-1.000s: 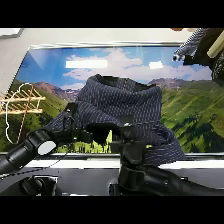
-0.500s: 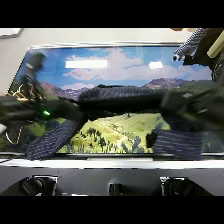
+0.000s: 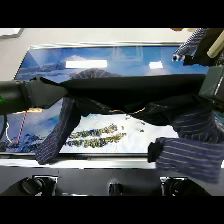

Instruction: Fold the clothes and pants, and hang the long-sleeved shirts on hangers.

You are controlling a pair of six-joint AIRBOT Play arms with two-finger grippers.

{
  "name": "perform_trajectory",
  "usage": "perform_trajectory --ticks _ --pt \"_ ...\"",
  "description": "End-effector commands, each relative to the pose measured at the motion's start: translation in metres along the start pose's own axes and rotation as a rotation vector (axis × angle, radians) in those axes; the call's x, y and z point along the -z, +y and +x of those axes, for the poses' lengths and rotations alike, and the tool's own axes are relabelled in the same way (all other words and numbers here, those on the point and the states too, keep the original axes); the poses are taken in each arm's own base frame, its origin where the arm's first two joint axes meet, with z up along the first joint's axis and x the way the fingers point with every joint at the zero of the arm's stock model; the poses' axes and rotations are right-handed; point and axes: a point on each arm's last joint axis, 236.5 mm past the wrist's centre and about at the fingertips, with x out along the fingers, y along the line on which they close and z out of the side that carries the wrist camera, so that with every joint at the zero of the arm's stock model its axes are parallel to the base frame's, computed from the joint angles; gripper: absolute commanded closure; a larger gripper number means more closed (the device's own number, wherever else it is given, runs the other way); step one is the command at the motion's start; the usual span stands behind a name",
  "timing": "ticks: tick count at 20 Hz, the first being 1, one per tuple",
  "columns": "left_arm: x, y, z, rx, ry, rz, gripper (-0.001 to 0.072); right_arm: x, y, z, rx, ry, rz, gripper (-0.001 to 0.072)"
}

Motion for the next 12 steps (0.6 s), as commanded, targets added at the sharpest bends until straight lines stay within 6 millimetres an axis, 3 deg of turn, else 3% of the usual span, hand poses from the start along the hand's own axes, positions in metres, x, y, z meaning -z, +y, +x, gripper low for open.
perform_trajectory --ticks 1,3,6,8,12 --pt "0.004 -0.006 0.01 0.027 0.042 -0.044 0.0703 -0.007 -0.008 0.012 0.066 0.003 -0.078 0.0697" --pt "0.01 0.005 0.038 -0.006 0.095 -0.061 0.0703 -0.008 -0.025 0.045 0.193 0.051 -0.197 0.0695" --pt "0.024 0.034 0.096 -0.089 0.196 -0.088 0.0702 0.002 -0.039 0.105 0.315 0.167 -0.371 0.0696" --pt "0.034 0.06 0.135 -0.156 0.25 -0.097 0.0702 -0.001 -0.04 0.147 0.342 0.154 -0.435 0.0696" --pt "0.034 0.079 0.187 -0.167 0.246 -0.092 0.0701 -0.004 -0.039 0.211 0.345 0.071 -0.447 0.0696"
